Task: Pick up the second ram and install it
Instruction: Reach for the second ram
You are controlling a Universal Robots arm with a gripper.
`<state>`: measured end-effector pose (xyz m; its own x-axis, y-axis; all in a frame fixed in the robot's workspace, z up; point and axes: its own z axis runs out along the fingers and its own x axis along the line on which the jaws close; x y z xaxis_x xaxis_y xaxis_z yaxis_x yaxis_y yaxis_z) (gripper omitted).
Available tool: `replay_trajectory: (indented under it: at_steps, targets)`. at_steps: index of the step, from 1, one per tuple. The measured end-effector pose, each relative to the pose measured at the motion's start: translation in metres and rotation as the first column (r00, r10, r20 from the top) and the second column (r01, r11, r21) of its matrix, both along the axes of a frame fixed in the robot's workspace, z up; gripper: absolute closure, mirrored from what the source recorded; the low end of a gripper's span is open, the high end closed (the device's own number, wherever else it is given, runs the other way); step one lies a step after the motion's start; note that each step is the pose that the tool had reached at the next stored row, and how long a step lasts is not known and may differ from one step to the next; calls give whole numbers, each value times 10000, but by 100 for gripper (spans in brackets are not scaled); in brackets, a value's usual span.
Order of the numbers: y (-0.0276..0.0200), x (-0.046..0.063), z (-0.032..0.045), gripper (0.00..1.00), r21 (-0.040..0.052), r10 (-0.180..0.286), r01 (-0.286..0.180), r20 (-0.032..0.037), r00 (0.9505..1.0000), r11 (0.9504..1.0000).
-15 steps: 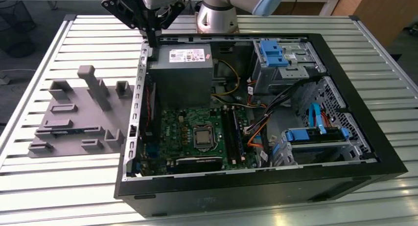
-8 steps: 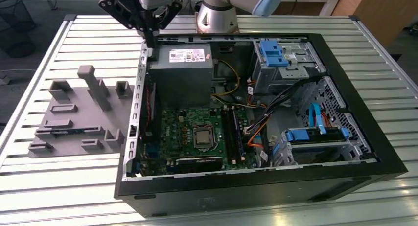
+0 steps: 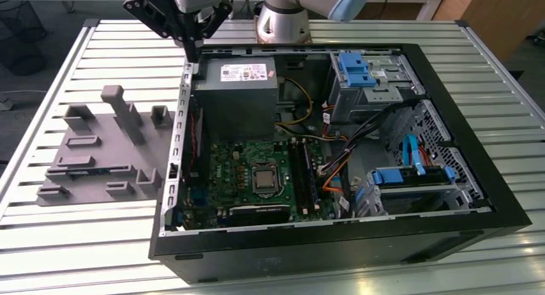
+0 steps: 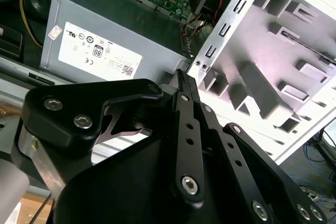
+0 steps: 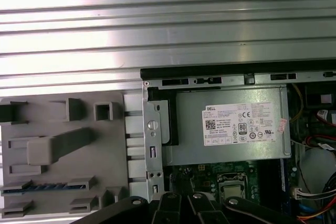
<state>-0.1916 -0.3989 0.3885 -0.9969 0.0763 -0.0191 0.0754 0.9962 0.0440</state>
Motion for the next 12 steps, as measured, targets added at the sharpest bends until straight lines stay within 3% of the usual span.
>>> replay_trajectory:
  at_steps: [12]
  targets:
    - [0,-84,-3,89,0,0,0,0,10000,10000]
